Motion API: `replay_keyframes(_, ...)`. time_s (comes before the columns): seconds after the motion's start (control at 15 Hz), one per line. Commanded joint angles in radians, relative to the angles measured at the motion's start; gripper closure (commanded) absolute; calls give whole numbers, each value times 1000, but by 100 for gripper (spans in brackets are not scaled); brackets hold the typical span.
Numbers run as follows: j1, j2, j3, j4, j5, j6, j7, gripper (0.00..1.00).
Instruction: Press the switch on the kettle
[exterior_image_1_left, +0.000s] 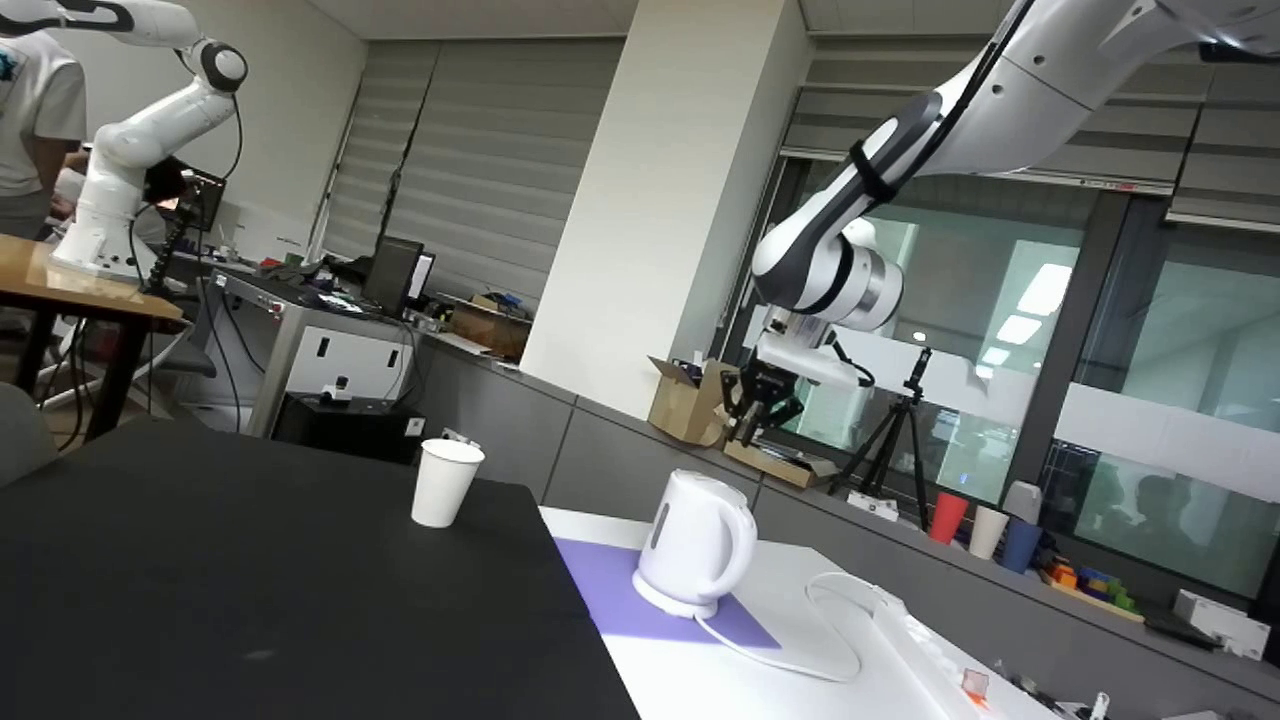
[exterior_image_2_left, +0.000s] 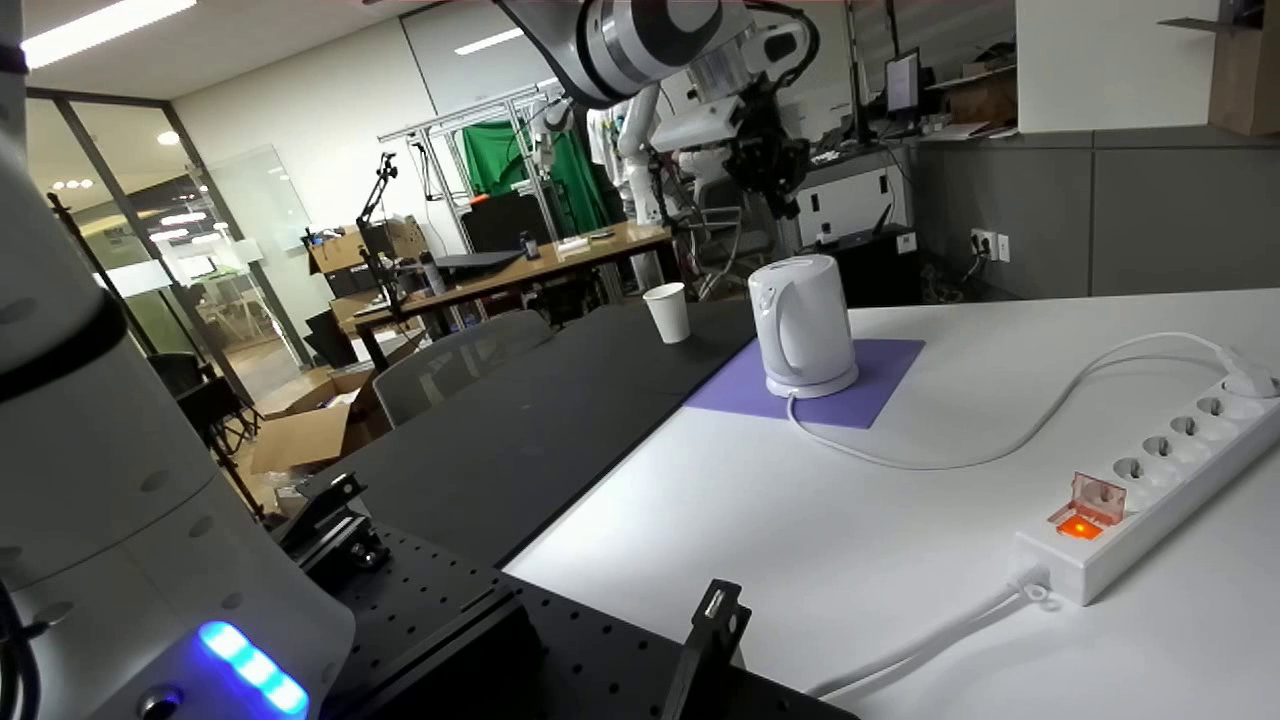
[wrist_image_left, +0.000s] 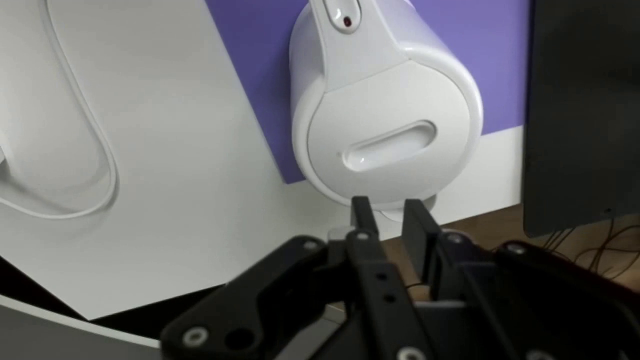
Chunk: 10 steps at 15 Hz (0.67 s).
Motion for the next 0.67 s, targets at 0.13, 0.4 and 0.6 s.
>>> replay_keyframes(0.13, 13, -86, -7, -31, -5, -82, 8, 33)
replay_keyframes(0.4, -1, -114, 12, -20, 17, -184, -21, 5)
replay_keyframes(0.6, -1, -128, 13, -15, 15, -247, -24, 0)
